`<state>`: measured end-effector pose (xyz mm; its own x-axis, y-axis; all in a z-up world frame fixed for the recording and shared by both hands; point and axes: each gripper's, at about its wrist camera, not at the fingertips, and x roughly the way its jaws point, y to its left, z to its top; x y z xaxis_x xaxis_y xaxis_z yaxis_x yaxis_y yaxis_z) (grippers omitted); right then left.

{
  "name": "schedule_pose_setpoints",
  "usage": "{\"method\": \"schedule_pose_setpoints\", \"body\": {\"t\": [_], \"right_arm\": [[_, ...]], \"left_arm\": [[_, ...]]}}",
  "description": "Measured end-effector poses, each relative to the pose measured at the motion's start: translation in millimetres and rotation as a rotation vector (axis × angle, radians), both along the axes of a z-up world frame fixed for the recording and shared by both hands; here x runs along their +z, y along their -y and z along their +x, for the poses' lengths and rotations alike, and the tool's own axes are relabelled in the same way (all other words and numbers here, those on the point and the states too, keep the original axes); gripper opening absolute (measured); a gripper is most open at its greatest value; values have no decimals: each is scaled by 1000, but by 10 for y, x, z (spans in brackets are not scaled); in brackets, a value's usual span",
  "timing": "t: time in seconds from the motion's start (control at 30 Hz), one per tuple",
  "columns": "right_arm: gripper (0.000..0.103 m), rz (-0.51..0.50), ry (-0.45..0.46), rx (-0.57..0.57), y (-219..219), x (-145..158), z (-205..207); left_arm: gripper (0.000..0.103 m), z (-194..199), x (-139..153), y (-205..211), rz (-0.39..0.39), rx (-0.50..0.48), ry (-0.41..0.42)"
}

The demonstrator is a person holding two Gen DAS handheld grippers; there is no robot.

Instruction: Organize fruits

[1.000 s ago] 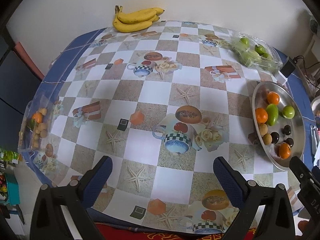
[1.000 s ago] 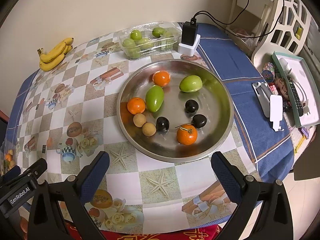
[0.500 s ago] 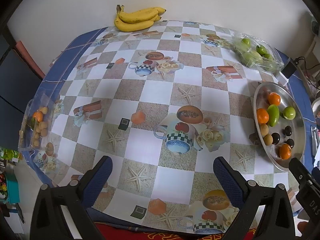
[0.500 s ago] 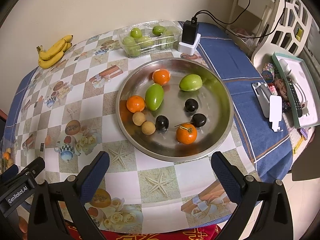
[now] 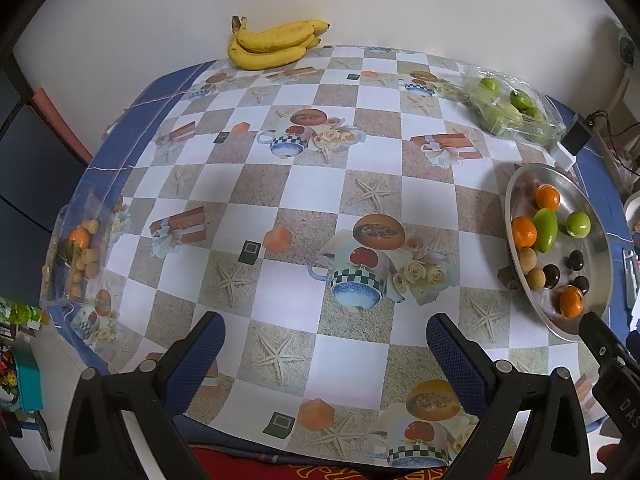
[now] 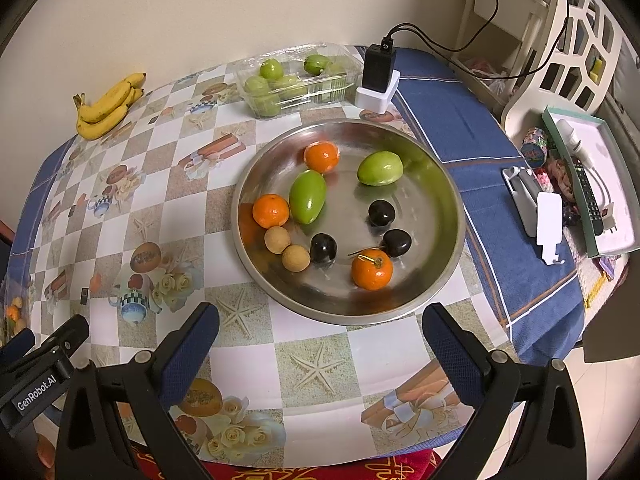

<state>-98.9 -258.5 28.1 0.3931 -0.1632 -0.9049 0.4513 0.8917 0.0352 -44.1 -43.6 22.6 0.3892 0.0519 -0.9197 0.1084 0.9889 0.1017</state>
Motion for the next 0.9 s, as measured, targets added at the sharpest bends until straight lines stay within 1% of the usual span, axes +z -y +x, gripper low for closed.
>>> {"method": "schedule_pose_setpoints", "body": {"t": [0.9], "right_arm": [[101, -10, 5, 3, 4, 14, -6]], "left_arm": [[102, -25, 45, 27, 10, -16, 25]]}}
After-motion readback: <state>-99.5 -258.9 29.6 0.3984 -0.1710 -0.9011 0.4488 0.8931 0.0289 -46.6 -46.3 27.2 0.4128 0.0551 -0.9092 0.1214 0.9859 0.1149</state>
